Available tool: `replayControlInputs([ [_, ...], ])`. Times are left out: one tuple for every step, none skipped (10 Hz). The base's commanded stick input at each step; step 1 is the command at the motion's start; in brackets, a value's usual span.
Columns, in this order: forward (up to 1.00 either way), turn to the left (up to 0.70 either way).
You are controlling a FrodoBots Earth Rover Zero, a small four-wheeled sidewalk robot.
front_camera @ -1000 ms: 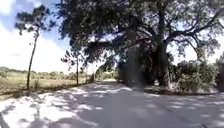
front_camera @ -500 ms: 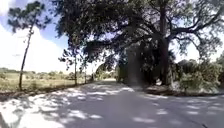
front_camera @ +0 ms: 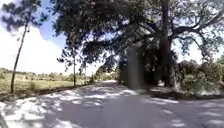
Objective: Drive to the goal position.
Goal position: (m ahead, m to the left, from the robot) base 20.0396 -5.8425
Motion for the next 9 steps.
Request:
replayControlInputs([
  [0.7, 0.0],
  [0.7, 0.0],
  [0.7, 0.0],
  [0.7, 0.0],
  [0.7, 0.0],
  [0.7, 0.0],
  [0.7, 0.0],
  [0.7, 0.0],
  [0.7, 0.0],
])
